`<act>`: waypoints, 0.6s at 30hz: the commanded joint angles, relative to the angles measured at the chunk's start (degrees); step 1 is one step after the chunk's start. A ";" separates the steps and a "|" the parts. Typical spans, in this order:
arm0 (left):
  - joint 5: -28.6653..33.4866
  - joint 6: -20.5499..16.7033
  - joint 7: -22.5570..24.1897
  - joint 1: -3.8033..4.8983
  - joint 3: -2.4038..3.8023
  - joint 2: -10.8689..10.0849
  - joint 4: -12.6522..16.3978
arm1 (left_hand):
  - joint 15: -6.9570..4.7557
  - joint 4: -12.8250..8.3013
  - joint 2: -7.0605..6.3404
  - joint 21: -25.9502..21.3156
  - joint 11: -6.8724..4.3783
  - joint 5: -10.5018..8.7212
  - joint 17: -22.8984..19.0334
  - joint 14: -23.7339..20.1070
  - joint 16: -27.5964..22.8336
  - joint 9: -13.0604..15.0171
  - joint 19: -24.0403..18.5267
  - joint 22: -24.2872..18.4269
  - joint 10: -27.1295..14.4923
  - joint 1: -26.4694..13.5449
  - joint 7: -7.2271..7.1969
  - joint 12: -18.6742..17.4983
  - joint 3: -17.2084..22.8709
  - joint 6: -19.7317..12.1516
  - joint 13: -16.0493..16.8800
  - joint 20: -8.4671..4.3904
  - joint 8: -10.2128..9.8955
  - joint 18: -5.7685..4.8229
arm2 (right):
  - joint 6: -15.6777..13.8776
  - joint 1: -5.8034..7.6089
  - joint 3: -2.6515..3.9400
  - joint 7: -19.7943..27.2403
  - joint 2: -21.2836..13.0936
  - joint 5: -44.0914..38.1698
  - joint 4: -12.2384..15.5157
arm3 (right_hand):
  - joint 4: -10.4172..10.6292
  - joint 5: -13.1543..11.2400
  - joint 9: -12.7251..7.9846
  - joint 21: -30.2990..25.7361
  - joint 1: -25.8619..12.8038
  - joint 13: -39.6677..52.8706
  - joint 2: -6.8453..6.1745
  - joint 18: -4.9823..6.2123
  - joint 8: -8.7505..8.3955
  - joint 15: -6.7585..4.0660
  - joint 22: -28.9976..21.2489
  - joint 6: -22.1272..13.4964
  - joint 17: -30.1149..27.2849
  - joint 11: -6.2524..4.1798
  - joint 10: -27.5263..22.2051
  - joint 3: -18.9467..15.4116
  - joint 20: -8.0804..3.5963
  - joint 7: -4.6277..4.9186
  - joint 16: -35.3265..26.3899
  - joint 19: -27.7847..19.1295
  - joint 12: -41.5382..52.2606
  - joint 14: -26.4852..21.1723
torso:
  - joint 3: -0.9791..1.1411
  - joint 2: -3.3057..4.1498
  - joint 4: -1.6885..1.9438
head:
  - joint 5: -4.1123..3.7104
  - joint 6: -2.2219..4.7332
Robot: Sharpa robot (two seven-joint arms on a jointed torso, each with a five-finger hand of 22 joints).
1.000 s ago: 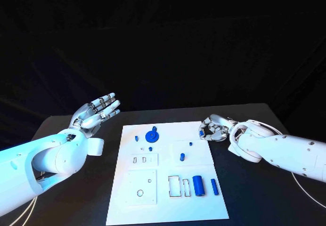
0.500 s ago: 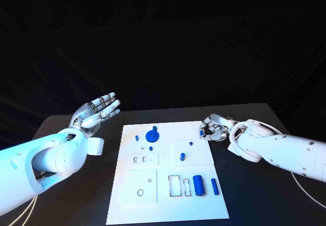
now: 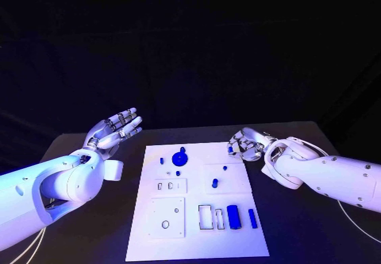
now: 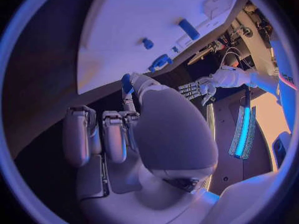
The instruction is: Assemble the parts on the task board
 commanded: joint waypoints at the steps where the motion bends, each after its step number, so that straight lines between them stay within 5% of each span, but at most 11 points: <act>1: 0.06 0.91 0.33 0.03 0.03 0.16 0.06 | -0.10 0.02 0.41 0.36 0.13 -0.35 0.04 0.36 -0.17 0.06 0.03 -0.07 -0.25 -0.11 4.93 0.14 0.43 0.18 0.02 -0.01 0.03 -0.79 | -3.11 0.66 0.03 -3.93 0.40 -0.29 2.35 | 0.00 0.06 0.66 -0.30 -0.48 12.35 0.21 -0.49 0.79 -0.40 6.98 -0.04 14.40 -0.22 3.92 0.55 -0.38 -0.06 0.24 0.27 0.01 6.01 | -0.03 -0.08 -0.13 | 0.50 -0.16; 8: 0.06 0.92 0.21 0.03 0.02 0.47 -0.21 | -0.32 0.00 0.69 0.52 0.22 -0.39 0.25 1.61 0.12 0.09 0.35 -0.04 0.17 -0.16 4.99 0.21 0.57 0.40 0.07 -0.02 0.06 -0.56 | -3.21 1.06 -0.02 -7.29 3.51 -1.70 7.20 | -0.08 -0.16 0.75 -0.38 -0.74 12.19 0.34 -0.48 0.93 -0.41 6.96 -0.24 14.43 -0.24 3.80 1.28 -0.39 -0.09 0.25 0.26 -0.15 6.02 | -0.08 -0.16 -0.14 | 1.58 -0.22; 18: 0.06 0.55 -0.08 0.05 -0.12 1.01 -0.84 | -0.42 -0.01 0.88 0.64 0.32 -0.43 0.34 2.11 0.25 0.14 0.59 -0.01 0.49 -0.20 5.07 0.25 0.69 0.66 0.10 -0.01 0.11 -0.42 | -2.51 -1.84 -0.73 -11.69 11.06 -6.05 9.37 | -0.44 -0.19 0.82 -0.53 -0.71 12.21 0.26 -0.45 1.03 -0.42 6.87 -0.45 14.29 -0.24 3.82 1.87 -0.41 -0.06 0.21 0.19 -0.14 5.99 | -0.31 -0.43 -0.16 | 2.81 -1.12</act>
